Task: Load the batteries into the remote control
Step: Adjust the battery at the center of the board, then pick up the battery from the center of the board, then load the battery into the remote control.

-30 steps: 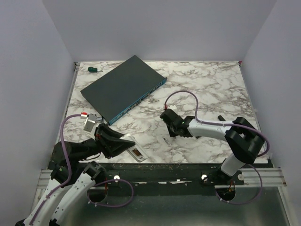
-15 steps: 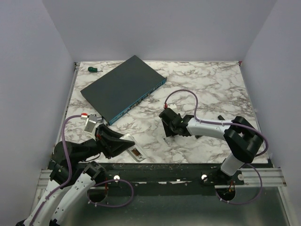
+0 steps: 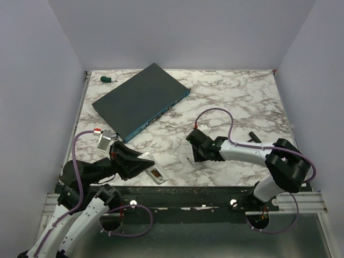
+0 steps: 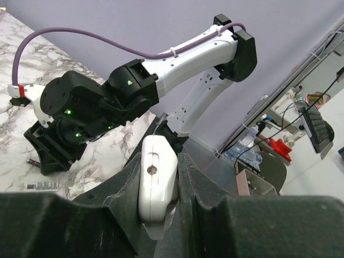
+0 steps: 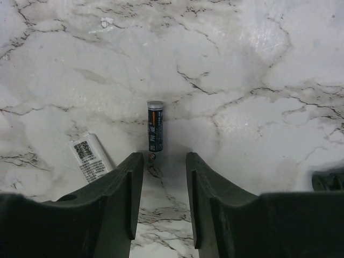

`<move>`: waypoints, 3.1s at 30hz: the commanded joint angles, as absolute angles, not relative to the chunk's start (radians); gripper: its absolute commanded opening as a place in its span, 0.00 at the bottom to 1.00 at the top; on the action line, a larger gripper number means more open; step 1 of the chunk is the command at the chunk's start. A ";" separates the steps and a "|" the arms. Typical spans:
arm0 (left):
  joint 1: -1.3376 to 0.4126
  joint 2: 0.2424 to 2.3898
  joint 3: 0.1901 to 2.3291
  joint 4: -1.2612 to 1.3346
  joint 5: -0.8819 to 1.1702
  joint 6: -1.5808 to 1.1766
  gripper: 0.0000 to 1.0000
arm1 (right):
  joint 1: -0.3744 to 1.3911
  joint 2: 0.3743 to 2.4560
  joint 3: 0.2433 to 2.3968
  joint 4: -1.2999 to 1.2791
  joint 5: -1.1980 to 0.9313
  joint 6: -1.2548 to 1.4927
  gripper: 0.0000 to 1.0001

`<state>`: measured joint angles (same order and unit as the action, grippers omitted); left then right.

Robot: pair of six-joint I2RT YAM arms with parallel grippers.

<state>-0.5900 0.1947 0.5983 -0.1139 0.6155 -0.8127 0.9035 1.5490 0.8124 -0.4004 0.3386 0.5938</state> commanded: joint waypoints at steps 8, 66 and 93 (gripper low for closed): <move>-0.584 0.184 0.610 -0.119 0.589 -0.805 0.00 | 0.911 1.589 0.797 -0.387 0.376 0.663 0.43; -0.580 0.414 0.090 0.511 0.234 -1.257 0.00 | 1.279 1.217 1.212 -0.716 0.272 0.525 0.01; -0.579 0.368 0.084 0.414 0.204 -1.282 0.00 | 1.280 1.429 1.341 -0.716 0.160 0.428 0.01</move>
<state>-0.5835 0.3676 0.0826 0.4088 0.2184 -1.2705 1.2755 1.4101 1.3163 -0.6960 0.1921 0.4595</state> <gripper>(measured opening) 0.273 0.047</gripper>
